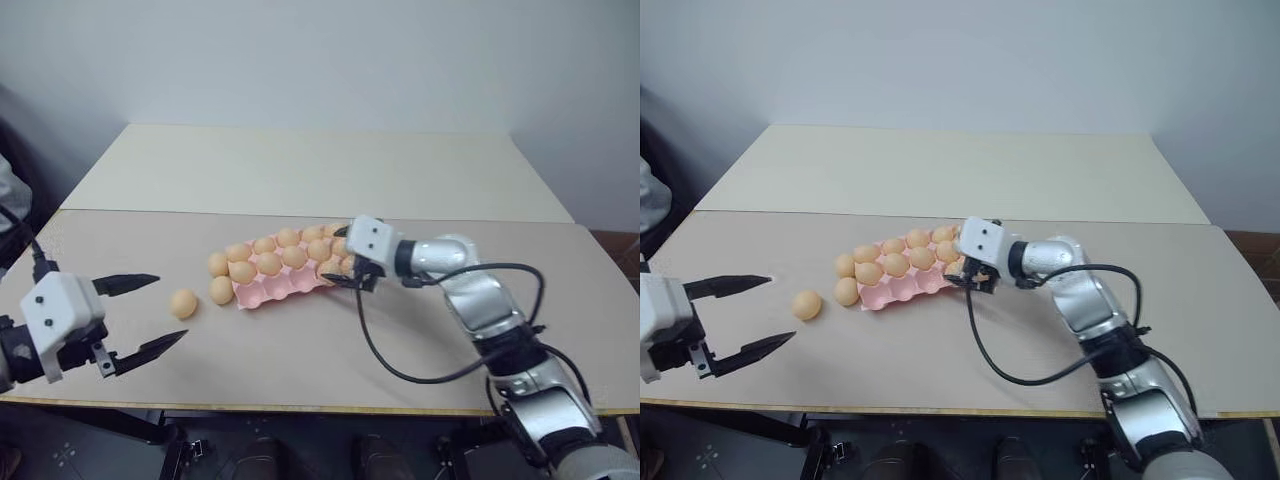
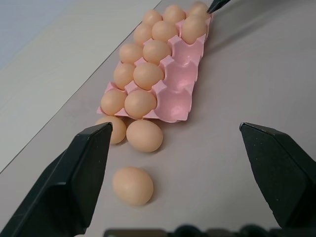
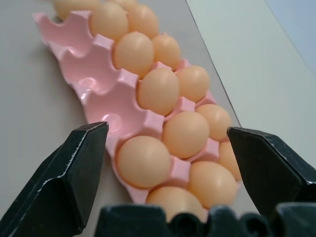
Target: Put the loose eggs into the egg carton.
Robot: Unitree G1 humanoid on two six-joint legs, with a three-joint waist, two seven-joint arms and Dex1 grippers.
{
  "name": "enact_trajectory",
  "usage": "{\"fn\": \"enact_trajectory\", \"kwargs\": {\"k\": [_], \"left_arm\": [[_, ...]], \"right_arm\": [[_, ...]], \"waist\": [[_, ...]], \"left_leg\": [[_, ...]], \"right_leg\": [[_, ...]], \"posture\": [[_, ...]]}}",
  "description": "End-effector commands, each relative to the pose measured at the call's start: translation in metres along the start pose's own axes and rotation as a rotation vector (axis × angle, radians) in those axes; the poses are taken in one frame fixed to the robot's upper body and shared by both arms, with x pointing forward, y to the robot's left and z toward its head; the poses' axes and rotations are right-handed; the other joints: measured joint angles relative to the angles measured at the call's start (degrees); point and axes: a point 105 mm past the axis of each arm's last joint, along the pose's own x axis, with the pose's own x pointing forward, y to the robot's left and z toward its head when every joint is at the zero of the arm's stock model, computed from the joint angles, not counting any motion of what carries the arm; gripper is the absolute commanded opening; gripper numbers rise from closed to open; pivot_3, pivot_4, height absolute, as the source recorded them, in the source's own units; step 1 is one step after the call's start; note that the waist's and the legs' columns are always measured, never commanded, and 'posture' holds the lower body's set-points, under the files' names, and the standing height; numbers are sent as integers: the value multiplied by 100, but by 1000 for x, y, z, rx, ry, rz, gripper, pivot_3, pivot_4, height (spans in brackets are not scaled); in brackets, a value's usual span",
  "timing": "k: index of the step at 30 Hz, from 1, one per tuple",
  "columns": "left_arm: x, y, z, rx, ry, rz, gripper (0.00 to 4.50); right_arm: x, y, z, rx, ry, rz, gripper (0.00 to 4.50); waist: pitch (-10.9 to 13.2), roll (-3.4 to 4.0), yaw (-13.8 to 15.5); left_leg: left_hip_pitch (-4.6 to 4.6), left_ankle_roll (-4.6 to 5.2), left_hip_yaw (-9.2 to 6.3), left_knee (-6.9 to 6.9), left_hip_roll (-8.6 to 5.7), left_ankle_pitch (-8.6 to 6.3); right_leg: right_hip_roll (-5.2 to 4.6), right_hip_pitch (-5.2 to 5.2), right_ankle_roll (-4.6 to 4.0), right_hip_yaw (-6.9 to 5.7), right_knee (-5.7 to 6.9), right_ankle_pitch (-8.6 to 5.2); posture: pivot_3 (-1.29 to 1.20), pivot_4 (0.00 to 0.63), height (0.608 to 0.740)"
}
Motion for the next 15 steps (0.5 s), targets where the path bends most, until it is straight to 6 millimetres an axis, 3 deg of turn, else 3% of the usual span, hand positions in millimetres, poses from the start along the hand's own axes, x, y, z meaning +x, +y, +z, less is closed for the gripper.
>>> {"fn": "enact_trajectory", "kwargs": {"k": [1, 6, 15], "left_arm": [[-13, 2, -3, 9, -5, 58, 4500], [-29, -1, -22, -47, 46, 102, 4500], [-28, 12, -42, -97, 50, 185, 4500]], "right_arm": [[-40, 14, 17, -36, -65, 133, 4463], [-74, 31, 10, -45, -21, 252, 4463], [-82, 35, 3, -14, 22, 260, 4463]], "waist": [[1, 0, 14], [1, -8, -14], [0, -11, 0]], "left_leg": [[-1, 0, 0, 0, 0, 0], [11, -6, 0, 0, 0, -6], [23, -45, 1, 1, 4, -30]], "right_leg": [[-1, -1, 0, 0, -1, 0], [-4, 9, 2, -1, -5, -3], [-6, 10, -2, 0, -3, -1]], "posture": [[0, 150, 740], [0, 150, 740], [0, 150, 740]]}}
